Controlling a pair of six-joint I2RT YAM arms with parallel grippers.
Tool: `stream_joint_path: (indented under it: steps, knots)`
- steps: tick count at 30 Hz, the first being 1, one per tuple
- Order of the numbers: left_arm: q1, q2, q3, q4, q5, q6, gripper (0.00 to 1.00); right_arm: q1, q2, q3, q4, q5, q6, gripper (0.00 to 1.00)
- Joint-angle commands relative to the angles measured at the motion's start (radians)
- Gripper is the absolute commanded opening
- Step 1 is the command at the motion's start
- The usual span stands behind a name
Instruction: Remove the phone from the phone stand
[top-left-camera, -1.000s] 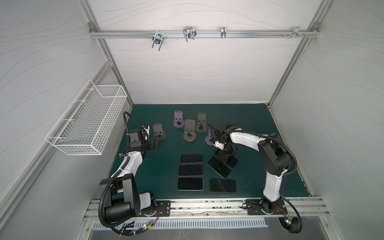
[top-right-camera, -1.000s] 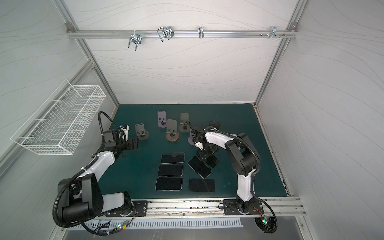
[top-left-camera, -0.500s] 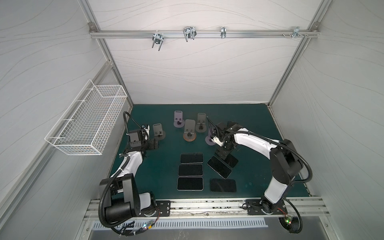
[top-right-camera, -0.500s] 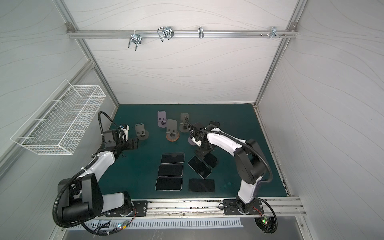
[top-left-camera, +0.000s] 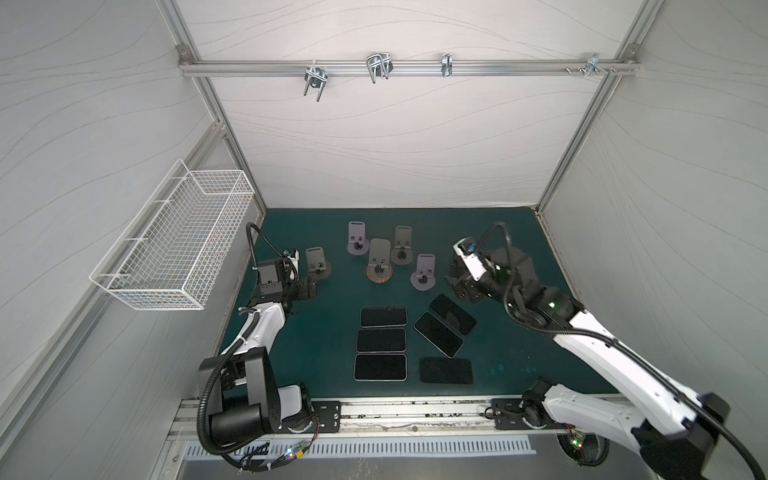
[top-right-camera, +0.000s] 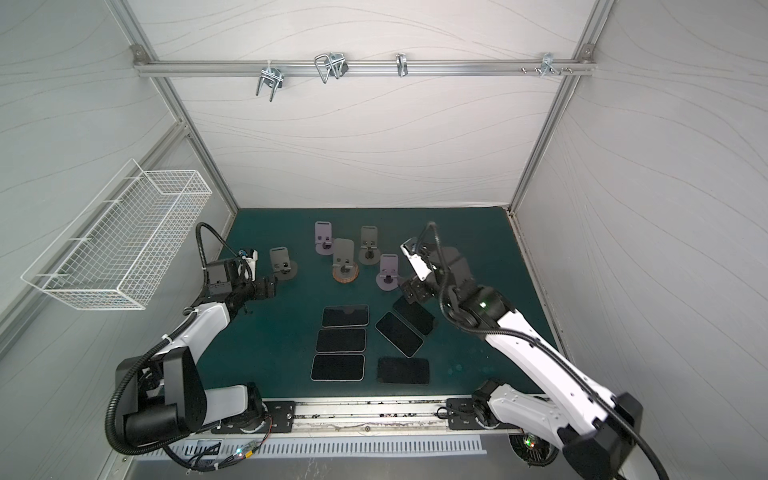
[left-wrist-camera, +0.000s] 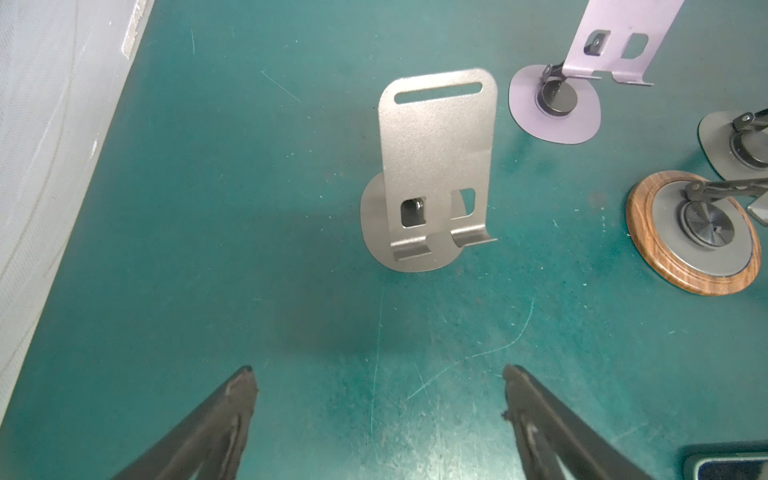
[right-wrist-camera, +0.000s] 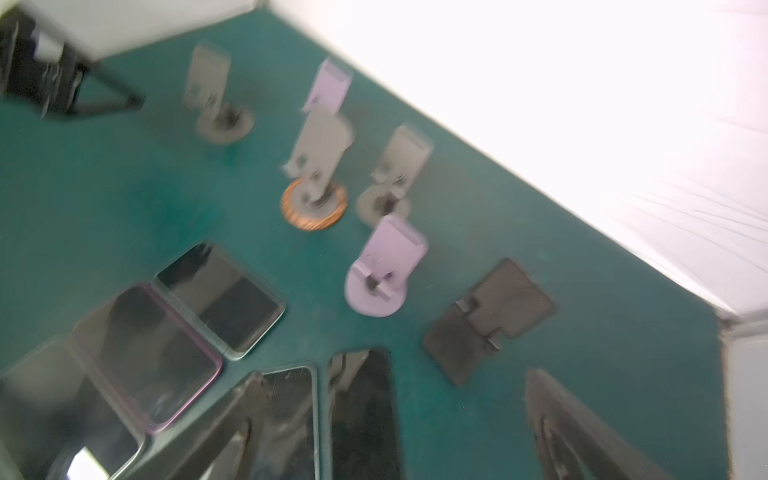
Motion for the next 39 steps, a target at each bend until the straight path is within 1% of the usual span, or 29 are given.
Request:
stream_joint_path:
  steps: [1,6,7,9,10,12,14,15,17,18,19,22,25,27,28,29,30,31,32,33,34,35,36,37,38,39]
  knots:
    - [0.004,-0.018,0.015,0.023,-0.007,-0.002,0.94,-0.116,-0.127,-0.150,0.299,0.008,0.113,0.98]
    - [0.002,-0.031,0.004,0.030,-0.009,-0.001,0.94,-0.352,-0.310,-0.416,0.554,0.014,0.269,0.99]
    - [0.004,-0.034,0.003,0.031,-0.005,0.001,0.94,-0.398,-0.325,-0.470,0.630,-0.007,0.266,0.99]
    - [0.003,-0.033,0.003,0.033,-0.015,-0.003,0.95,-0.455,-0.311,-0.575,0.783,-0.078,0.196,0.99]
    - [0.003,-0.030,0.004,0.035,-0.026,-0.008,0.95,-0.463,-0.290,-0.603,0.812,-0.059,0.175,0.99]
    - [0.003,-0.028,0.006,0.041,-0.042,-0.016,0.96,-0.465,-0.235,-0.609,0.787,0.007,0.141,0.99]
    - [0.003,-0.028,0.003,0.047,-0.048,-0.018,1.00,-0.473,-0.158,-0.603,0.771,0.043,0.129,0.99]
    - [0.003,-0.029,0.002,0.055,-0.049,-0.021,1.00,-0.477,-0.114,-0.596,0.761,0.060,0.136,0.99]
    - [0.003,-0.035,-0.005,0.075,-0.050,-0.076,1.00,-0.485,-0.014,-0.577,0.755,0.056,0.134,0.99]
    - [0.002,-0.039,-0.008,0.083,-0.024,-0.094,1.00,-0.486,0.033,-0.570,0.759,0.065,0.141,0.99]
    - [0.002,-0.041,-0.010,0.089,-0.002,-0.110,1.00,-0.485,0.074,-0.565,0.772,0.081,0.150,0.99]
    - [0.002,-0.026,-0.020,0.131,0.008,-0.182,1.00,-0.487,0.200,-0.592,0.916,0.079,0.144,0.99]
    - [0.001,-0.006,-0.073,0.248,0.043,-0.239,1.00,-0.488,0.308,-0.601,1.036,0.088,0.134,0.99]
    - [-0.011,0.008,-0.108,0.339,0.033,-0.266,1.00,-0.495,0.391,-0.604,1.135,0.081,0.117,0.99]
    - [-0.019,0.016,-0.116,0.364,0.023,-0.269,1.00,-0.500,0.421,-0.597,1.156,0.073,0.118,0.99]
    - [-0.027,0.025,-0.124,0.388,0.023,-0.274,1.00,-0.513,0.431,-0.577,1.123,0.043,0.148,0.99]
    - [-0.030,0.039,-0.137,0.428,0.036,-0.286,1.00,-0.528,0.461,-0.570,1.159,0.004,0.162,0.99]
    - [-0.036,0.049,-0.157,0.471,0.048,-0.294,1.00,-0.536,0.498,-0.558,1.165,-0.005,0.167,0.99]
    - [-0.047,0.064,-0.188,0.574,0.047,-0.293,1.00,-0.537,0.538,-0.543,1.173,-0.001,0.174,0.99]
    - [-0.063,0.077,-0.230,0.676,0.033,-0.280,1.00,-0.538,0.593,-0.544,1.222,-0.003,0.177,0.99]
    - [-0.079,0.088,-0.266,0.777,-0.001,-0.275,1.00,-0.538,0.640,-0.543,1.271,-0.008,0.169,0.99]
    - [-0.092,0.091,-0.295,0.848,-0.017,-0.270,1.00,-0.538,0.661,-0.536,1.283,-0.019,0.153,0.99]
    - [-0.103,0.109,-0.315,0.908,-0.032,-0.272,1.00,-0.535,0.633,-0.503,1.172,-0.034,0.155,0.99]
    - [-0.116,0.135,-0.324,0.949,-0.052,-0.261,1.00,-0.534,0.633,-0.482,1.139,-0.042,0.152,0.99]
    - [-0.135,0.176,-0.331,0.980,-0.074,-0.245,1.00,-0.531,0.662,-0.487,1.191,-0.029,0.148,0.99]
    - [-0.145,0.233,-0.345,1.060,-0.093,-0.239,1.00,-0.526,0.653,-0.482,1.153,-0.020,0.150,0.99]
